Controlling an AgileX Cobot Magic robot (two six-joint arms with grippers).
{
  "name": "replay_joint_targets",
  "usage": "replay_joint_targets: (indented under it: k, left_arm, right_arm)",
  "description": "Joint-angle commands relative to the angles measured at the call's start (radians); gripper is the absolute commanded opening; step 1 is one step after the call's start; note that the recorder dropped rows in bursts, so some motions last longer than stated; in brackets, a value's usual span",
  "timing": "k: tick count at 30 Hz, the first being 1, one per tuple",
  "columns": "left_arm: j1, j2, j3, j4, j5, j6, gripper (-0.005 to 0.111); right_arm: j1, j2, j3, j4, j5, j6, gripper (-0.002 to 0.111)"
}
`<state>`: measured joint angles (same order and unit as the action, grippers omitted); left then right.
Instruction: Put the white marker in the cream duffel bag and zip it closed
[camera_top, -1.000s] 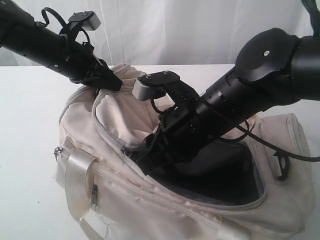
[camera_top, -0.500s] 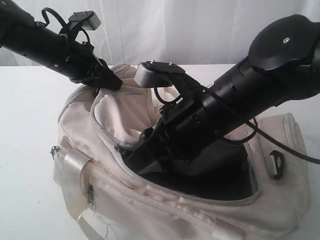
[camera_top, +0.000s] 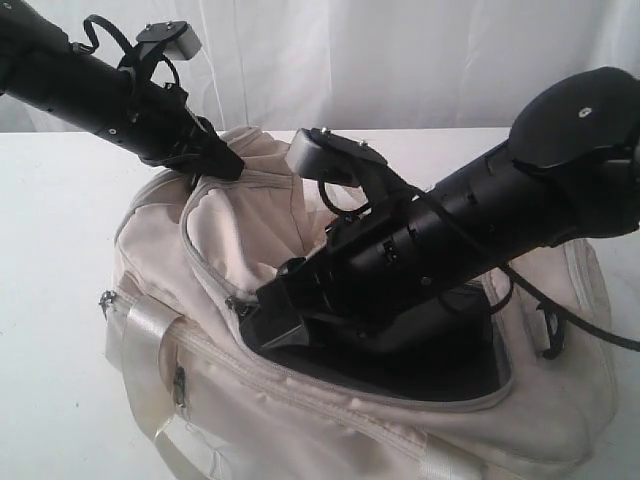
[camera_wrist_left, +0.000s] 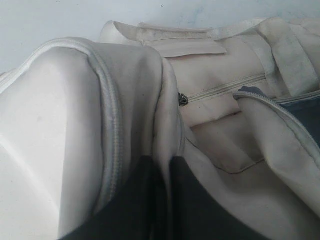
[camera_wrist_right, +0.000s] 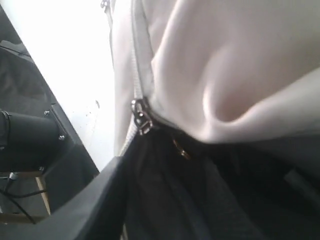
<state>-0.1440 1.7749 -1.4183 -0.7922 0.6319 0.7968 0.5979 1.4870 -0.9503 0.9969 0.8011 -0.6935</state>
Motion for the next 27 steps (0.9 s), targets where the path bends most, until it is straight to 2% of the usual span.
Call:
replay_joint_targets:
  k: [1,8,14,20,27]
  left_arm:
    - [0.004,-0.007,-0.003,-0.014,-0.007,0.006,0.0]
    - [0.004,-0.007,-0.003,-0.014,-0.007,0.006,0.0]
    - [0.004,-0.007,-0.003,-0.014,-0.007,0.006,0.0]
    - [0.004,-0.007,-0.003,-0.014,-0.007,0.006,0.0]
    - [0.004,-0.007,-0.003,-0.014,0.005,0.011,0.0]
  right_arm:
    - [0.0,0.046,0.005,0.085,-0.02,-0.093,0.044]
    - [0.0,0.114,0.005,0.109,-0.095,-0.166,0.044]
    - [0.0,0.137,0.005,0.124,-0.116,-0.186,0.029]
    - [0.0,0.113,0.005,0.128,-0.156,-0.197,0.002]
    - [0.0,0.036,0.005,0.074,-0.174,-0.158,0.0]
